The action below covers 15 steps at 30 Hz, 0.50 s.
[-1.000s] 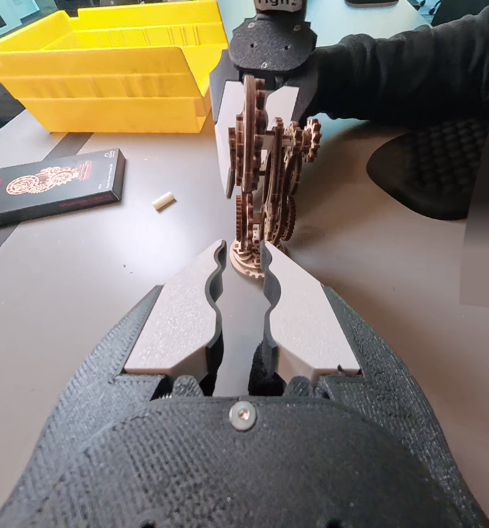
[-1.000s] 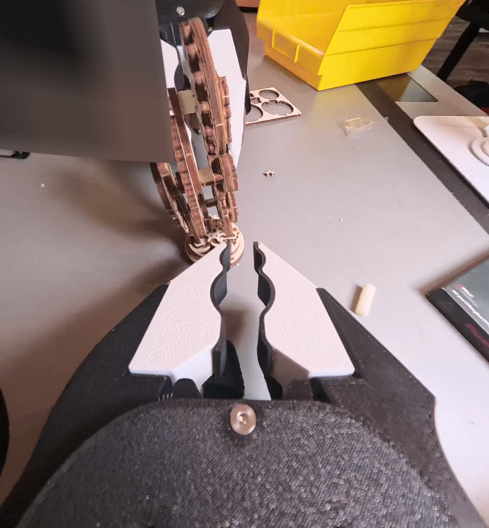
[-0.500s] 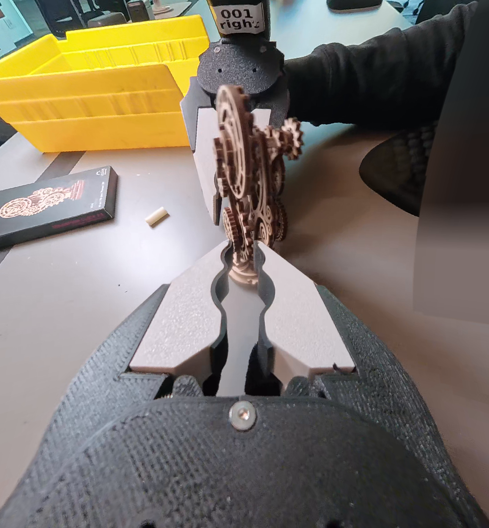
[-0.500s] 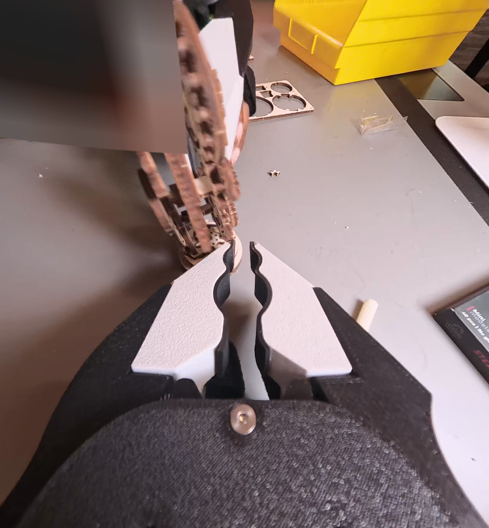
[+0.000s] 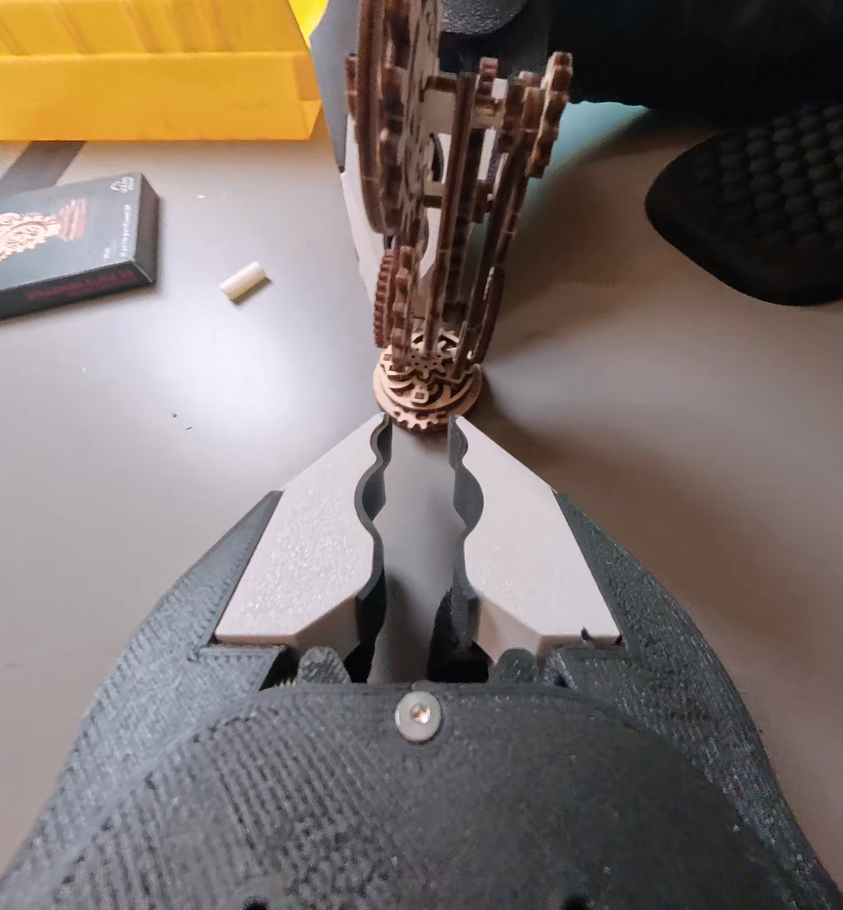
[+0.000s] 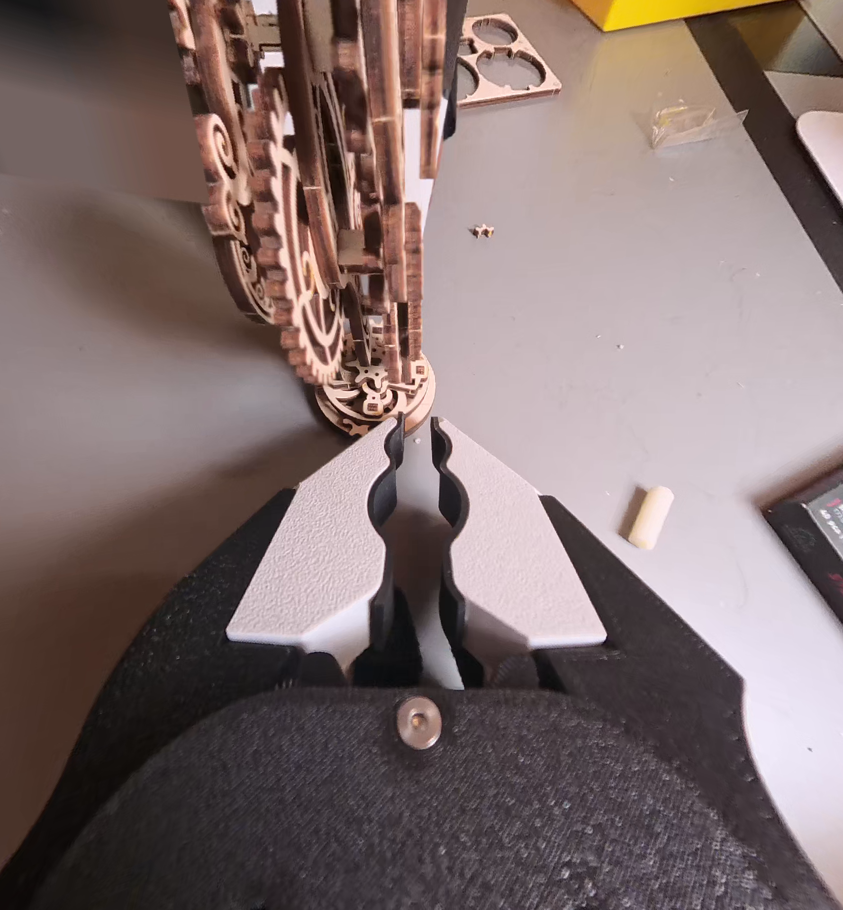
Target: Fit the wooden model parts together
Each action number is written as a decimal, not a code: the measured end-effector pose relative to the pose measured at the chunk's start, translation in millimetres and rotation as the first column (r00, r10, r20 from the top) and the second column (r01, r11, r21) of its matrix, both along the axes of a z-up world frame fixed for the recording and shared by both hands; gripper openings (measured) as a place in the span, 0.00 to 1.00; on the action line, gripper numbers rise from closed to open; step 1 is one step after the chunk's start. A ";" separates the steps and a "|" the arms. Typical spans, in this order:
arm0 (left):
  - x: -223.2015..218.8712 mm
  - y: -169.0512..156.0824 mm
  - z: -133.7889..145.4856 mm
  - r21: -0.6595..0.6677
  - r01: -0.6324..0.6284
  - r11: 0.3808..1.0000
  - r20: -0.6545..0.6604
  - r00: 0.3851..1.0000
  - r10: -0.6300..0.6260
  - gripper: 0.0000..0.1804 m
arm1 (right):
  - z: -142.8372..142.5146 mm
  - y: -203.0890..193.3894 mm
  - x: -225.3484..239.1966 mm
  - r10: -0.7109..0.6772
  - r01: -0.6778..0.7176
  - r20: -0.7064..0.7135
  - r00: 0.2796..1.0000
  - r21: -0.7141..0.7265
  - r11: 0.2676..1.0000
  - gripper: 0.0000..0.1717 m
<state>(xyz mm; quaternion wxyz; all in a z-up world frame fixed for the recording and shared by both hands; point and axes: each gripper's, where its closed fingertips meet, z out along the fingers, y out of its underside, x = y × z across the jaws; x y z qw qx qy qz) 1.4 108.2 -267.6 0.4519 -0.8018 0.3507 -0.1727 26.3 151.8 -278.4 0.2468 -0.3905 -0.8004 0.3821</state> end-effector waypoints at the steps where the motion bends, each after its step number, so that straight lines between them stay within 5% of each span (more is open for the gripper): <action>1: 3.5 -1.3 0.1 -0.002 0.013 1.000 0.006 1.000 -0.013 0.12 | -0.1 -2.2 0.4 0.004 -0.004 0.002 1.000 0.010 1.000 0.04; 7: 3.8 1.9 -3.0 0.012 0.020 1.000 -0.032 0.999 -0.019 0.11 | -1.6 -20.5 11.6 0.054 -0.054 0.015 0.998 0.035 0.998 0.03; 15: -12.5 15.1 14.6 0.078 0.097 0.992 0.091 0.990 -0.104 0.10 | 6.5 -8.9 13.4 -0.040 0.043 -0.056 0.998 0.055 0.998 0.10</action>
